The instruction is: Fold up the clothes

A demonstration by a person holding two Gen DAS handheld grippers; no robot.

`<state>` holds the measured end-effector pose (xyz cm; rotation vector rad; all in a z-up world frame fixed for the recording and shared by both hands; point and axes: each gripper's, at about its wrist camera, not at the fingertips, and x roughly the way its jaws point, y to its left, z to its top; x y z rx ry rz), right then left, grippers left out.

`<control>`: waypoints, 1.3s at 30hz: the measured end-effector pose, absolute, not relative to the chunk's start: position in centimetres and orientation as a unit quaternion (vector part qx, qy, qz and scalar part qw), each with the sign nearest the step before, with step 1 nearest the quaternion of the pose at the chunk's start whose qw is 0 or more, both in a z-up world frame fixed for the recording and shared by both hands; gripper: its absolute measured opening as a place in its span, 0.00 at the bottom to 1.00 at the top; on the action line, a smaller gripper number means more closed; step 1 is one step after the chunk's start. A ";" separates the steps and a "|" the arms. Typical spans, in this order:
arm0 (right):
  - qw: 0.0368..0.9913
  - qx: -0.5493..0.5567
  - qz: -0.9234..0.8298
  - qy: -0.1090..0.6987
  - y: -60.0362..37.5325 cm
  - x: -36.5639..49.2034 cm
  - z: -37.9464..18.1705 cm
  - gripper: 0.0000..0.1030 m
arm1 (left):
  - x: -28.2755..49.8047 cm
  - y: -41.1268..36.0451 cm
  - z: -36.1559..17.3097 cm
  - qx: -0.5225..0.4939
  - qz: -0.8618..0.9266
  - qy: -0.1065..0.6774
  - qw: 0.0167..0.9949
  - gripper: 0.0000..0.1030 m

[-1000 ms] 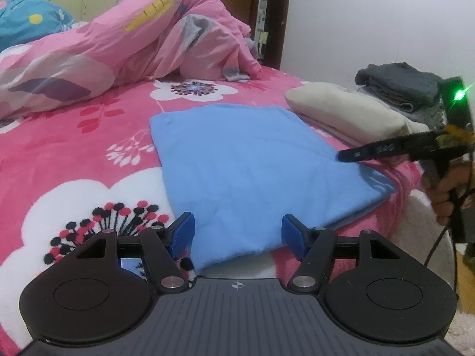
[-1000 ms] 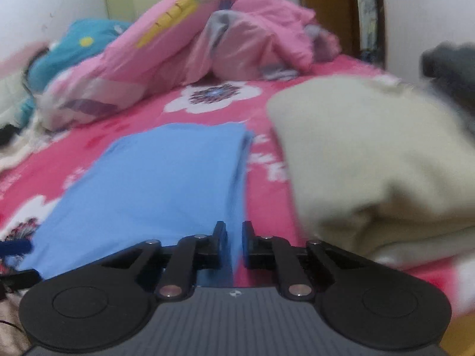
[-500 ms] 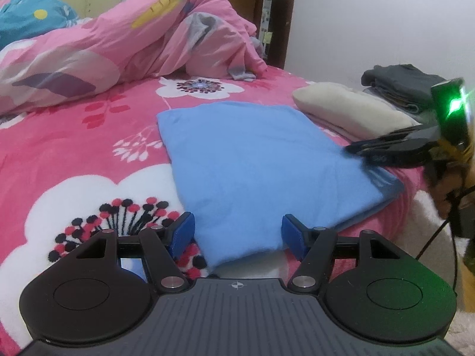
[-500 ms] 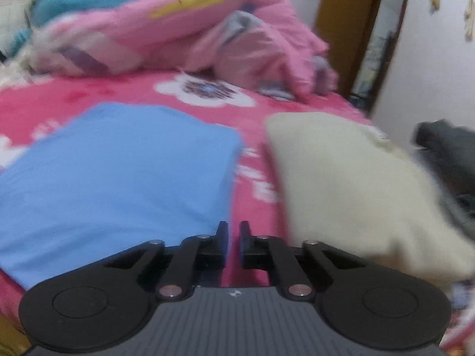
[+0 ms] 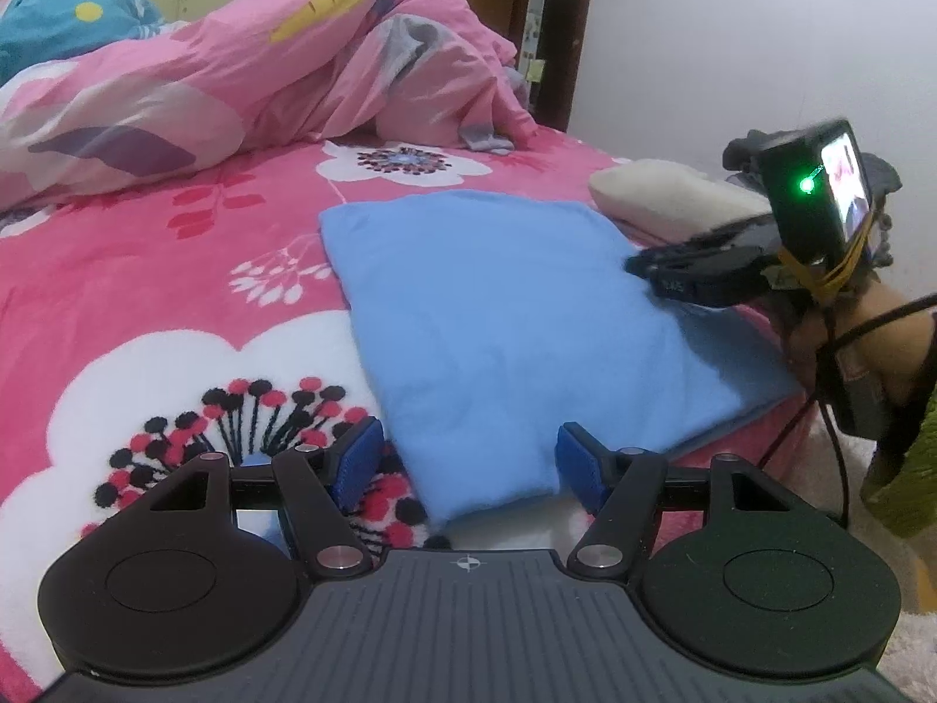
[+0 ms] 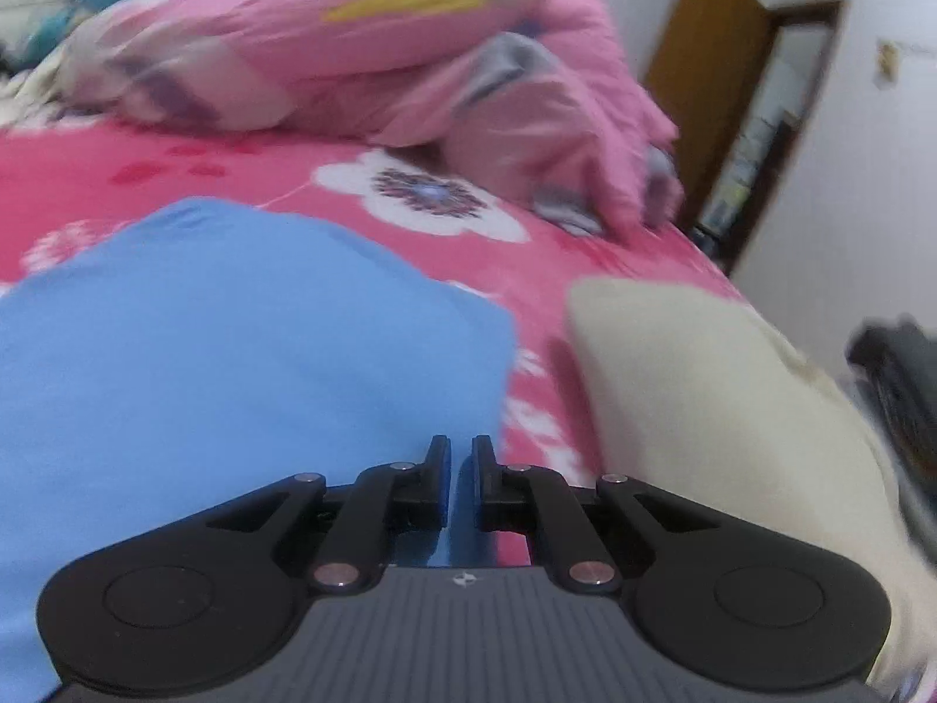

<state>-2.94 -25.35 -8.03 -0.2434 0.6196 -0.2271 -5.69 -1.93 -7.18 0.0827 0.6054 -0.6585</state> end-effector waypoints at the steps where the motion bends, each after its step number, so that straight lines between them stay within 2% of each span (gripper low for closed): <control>1: 0.940 -0.098 -0.119 0.303 -25.9 -3.4 -7.5 0.06 | -5.6 -1.9 -7.2 0.041 -0.319 0.293 0.900 0.65; 5: 0.939 -0.109 -0.142 0.295 -25.9 -4.6 -6.7 0.07 | -5.5 -2.0 -7.3 0.041 -0.320 0.293 0.900 0.67; 7: 0.945 -0.080 -0.135 0.288 -26.6 -5.4 -6.4 0.08 | -5.5 -2.0 -7.3 0.041 -0.320 0.293 0.900 0.67; 9: 0.952 -0.039 -0.120 0.279 -27.2 -6.3 -6.0 0.15 | -5.6 -2.0 -7.3 0.041 -0.319 0.292 0.901 0.68; 14: 0.961 -0.003 -0.095 0.259 -27.1 -8.3 -4.4 0.49 | -5.8 -1.8 -7.1 0.039 -0.312 0.293 0.903 0.73; 16: 0.964 -0.001 -0.085 0.251 -26.6 -9.1 -3.8 0.56 | -6.0 -1.7 -6.9 0.036 -0.307 0.290 0.906 0.76; 17: 0.966 0.001 -0.078 0.247 -26.4 -9.5 -3.4 0.64 | -6.1 -1.5 -6.7 0.034 -0.303 0.288 0.908 0.80; 19: 0.969 0.010 -0.061 0.239 -26.2 -10.1 -3.0 0.73 | -6.3 -1.2 -6.5 0.029 -0.296 0.283 0.912 0.87; 22: 0.971 0.023 -0.052 0.233 -26.3 -10.8 -2.5 0.78 | -6.6 -0.3 -6.0 0.016 -0.283 0.276 0.919 0.94; 24: 0.972 0.040 -0.048 0.228 -26.5 -11.2 -2.1 0.86 | -6.8 0.1 -5.7 0.006 -0.275 0.272 0.922 0.96; 25: 0.972 0.050 -0.044 0.224 -26.6 -11.5 -2.0 0.96 | -6.9 0.3 -5.6 0.002 -0.272 0.271 0.923 0.96; 26: 0.973 0.059 -0.040 0.221 -26.6 -11.7 -1.8 1.00 | -6.9 0.5 -5.5 -0.001 -0.269 0.271 0.924 0.97; 39: 0.980 0.079 -0.007 0.184 -24.5 -14.9 -1.0 1.00 | -7.7 1.6 -5.0 -0.034 -0.244 0.291 0.925 1.00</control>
